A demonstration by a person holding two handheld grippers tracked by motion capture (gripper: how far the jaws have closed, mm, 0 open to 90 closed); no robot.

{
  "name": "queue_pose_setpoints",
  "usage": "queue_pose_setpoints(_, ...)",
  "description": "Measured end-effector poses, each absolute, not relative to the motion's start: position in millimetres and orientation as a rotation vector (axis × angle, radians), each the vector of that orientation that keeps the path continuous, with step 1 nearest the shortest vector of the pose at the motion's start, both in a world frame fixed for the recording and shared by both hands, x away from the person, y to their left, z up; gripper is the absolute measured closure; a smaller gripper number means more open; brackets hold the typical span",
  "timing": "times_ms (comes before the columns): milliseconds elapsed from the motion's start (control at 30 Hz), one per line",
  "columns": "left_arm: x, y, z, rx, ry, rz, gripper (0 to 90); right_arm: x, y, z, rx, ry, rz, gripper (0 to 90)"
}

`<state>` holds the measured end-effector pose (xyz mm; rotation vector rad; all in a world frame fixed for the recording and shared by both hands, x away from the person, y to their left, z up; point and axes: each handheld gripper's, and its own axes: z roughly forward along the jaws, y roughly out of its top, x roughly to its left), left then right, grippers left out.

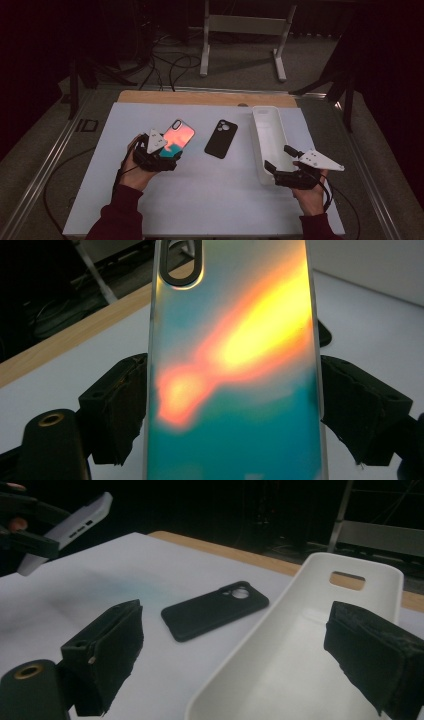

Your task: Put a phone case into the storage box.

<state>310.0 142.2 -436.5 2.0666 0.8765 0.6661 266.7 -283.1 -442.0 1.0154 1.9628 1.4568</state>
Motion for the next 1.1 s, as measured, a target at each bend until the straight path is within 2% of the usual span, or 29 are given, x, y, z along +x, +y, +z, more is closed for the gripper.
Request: queue_pose_setpoints(1100,314,65,-416,2.083,0.619,0.663,17.0,295,-242,-419,1.008,2.035,1.566,8.5)
